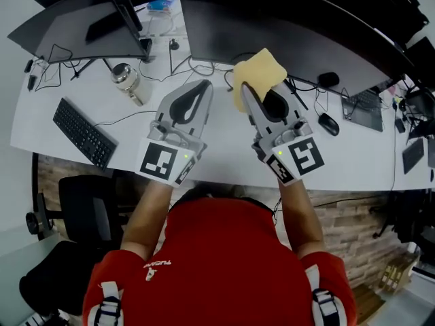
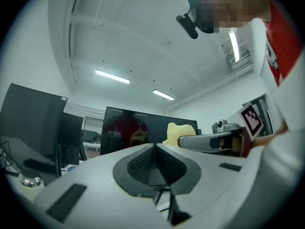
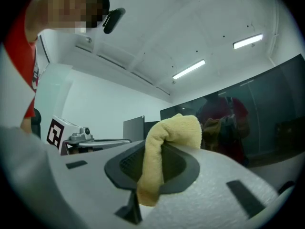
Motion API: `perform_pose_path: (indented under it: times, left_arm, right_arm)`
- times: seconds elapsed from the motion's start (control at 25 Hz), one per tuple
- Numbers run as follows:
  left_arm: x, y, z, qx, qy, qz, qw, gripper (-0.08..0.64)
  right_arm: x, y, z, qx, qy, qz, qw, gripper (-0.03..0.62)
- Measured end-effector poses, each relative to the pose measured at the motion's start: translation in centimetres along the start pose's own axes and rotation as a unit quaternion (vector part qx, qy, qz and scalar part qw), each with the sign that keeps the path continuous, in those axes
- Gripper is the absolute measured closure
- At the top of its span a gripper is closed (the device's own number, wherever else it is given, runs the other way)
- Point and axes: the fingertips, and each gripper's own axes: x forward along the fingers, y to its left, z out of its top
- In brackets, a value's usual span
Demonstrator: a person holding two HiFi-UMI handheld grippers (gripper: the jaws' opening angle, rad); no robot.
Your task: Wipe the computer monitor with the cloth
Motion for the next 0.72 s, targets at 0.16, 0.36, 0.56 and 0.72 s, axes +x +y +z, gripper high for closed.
perform_pose_path:
  times: [0.16, 0.36, 0.56, 0.72]
  left_arm:
    - [1.0, -3.8, -0.7, 0.001, 0.003, -0.003, 1.0000, 0.548]
    - [1.6, -7.8, -2.2, 0.001, 0.017, -0.010, 0.9998, 0.548]
    - [1.9, -10.4, -3.4, -0.002, 0.030, -0.016, 0.9994, 0.548]
    - [2.0, -12.2, -3.7, -0.001, 0.033, -0.020, 0.9993, 0.548]
  right_arm:
    - [-4.0, -1.2, -1.4, -0.013, 0.008, -0.010, 1.000, 0.531]
    - [-8.0, -2.3, -3.1, 0.012, 0.009, -0.021, 1.000, 0.531]
    - [-10.6, -2.6, -4.8, 0.028, 0.016, -0.028, 0.999, 0.532]
    - [-12.6, -2.9, -5.3, 0.030, 0.019, -0.035, 0.999, 0.532]
